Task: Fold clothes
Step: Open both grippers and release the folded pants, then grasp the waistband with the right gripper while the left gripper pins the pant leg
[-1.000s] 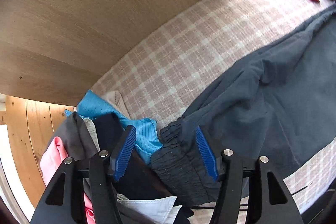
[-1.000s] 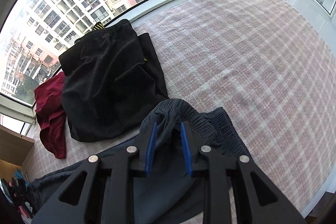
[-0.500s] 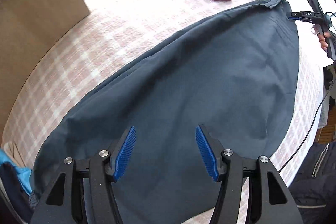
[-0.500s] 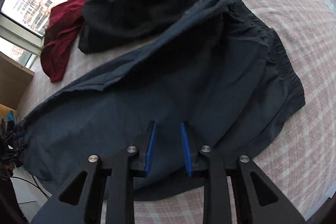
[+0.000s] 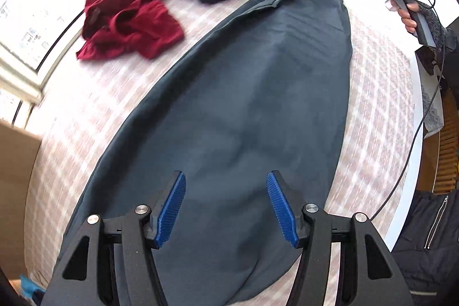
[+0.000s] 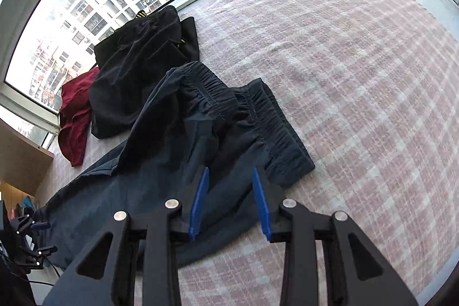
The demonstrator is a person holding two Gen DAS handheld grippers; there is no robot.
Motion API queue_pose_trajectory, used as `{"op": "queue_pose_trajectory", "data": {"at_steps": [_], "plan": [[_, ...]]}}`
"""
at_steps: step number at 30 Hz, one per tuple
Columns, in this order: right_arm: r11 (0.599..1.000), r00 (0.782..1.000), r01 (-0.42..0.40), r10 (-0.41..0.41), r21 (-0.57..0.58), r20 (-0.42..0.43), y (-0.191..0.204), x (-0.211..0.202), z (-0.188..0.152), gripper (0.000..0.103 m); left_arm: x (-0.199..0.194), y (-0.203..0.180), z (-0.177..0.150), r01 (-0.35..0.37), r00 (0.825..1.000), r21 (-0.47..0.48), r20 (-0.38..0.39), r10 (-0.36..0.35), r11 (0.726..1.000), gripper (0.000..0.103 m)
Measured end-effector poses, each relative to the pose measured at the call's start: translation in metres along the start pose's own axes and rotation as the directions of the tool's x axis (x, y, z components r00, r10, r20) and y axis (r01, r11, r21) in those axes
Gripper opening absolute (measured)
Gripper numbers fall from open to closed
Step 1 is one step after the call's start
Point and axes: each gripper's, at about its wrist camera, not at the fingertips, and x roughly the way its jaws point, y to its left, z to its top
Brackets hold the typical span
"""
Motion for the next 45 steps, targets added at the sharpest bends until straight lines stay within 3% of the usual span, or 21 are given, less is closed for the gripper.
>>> {"op": "queue_pose_trajectory", "data": {"at_steps": [3, 7, 10, 14, 18, 19, 20, 22, 25, 33, 36, 37, 40, 45], "plan": [[0.990, 1.000, 0.003, -0.005, -0.137, -0.013, 0.010, 0.022, 0.024, 0.035, 0.011, -0.031, 0.048, 0.022, 1.000, 0.025, 0.011, -0.023, 0.999, 0.057], [0.964, 0.995, -0.098, 0.088, -0.248, -0.055, 0.016, 0.037, 0.043, 0.038, 0.019, -0.077, 0.120, 0.025, 0.999, 0.104, 0.045, -0.030, 0.994, 0.057], [0.946, 0.989, -0.144, 0.129, -0.291, -0.071, 0.017, 0.036, 0.046, 0.038, 0.036, -0.104, 0.183, -0.014, 0.998, 0.190, 0.058, 0.003, 0.982, 0.060], [0.917, 0.980, -0.198, 0.181, -0.346, -0.081, 0.010, 0.027, 0.045, 0.038, 0.061, -0.112, 0.248, -0.048, 0.997, 0.231, 0.067, 0.034, 0.972, 0.062], [0.902, 0.982, -0.188, 0.175, -0.388, -0.068, -0.003, 0.026, 0.046, 0.038, 0.089, -0.103, 0.287, 0.012, 0.998, 0.204, 0.053, -0.023, 0.979, 0.057], [0.901, 0.983, -0.184, 0.170, -0.394, -0.070, -0.007, 0.029, 0.047, 0.038, 0.097, -0.101, 0.292, 0.040, 0.998, 0.201, 0.039, -0.049, 0.979, 0.048], [0.900, 0.983, -0.182, 0.166, -0.397, -0.074, -0.011, 0.032, 0.048, 0.038, 0.104, -0.100, 0.294, 0.062, 0.998, 0.205, 0.019, -0.067, 0.977, 0.028], [0.893, 0.980, -0.200, 0.181, -0.403, -0.086, -0.013, 0.040, 0.051, 0.038, 0.115, -0.095, 0.294, 0.061, 0.998, 0.209, -0.010, -0.060, 0.976, 0.012], [0.868, 0.974, -0.227, 0.208, -0.442, -0.091, -0.005, 0.050, 0.053, 0.038, 0.117, -0.084, 0.289, 0.090, 0.996, 0.204, -0.024, -0.087, 0.975, 0.015], [0.769, 0.958, -0.284, 0.247, -0.573, -0.145, 0.041, 0.071, 0.058, 0.038, 0.114, -0.059, 0.281, 0.089, 0.996, 0.180, -0.024, -0.086, 0.980, 0.014], [0.771, 0.960, -0.280, 0.224, -0.572, -0.169, 0.045, 0.081, 0.063, 0.036, 0.118, -0.053, 0.280, 0.081, 0.997, 0.174, -0.031, -0.077, 0.981, 0.014], [0.777, 0.956, -0.292, 0.222, -0.558, -0.191, 0.044, 0.083, 0.063, 0.021, 0.119, -0.051, 0.280, 0.082, 0.996, 0.171, -0.033, -0.077, 0.982, 0.014], [0.785, 0.956, -0.289, 0.202, -0.548, -0.214, 0.045, 0.078, 0.061, 0.010, 0.120, -0.049, 0.278, 0.086, 0.996, 0.173, -0.037, -0.081, 0.981, 0.014], [0.798, 0.962, -0.271, 0.207, -0.538, -0.177, 0.036, 0.023, 0.053, 0.008, 0.116, -0.055, 0.273, 0.080, 0.997, 0.213, -0.034, -0.075, 0.974, 0.014]]}}
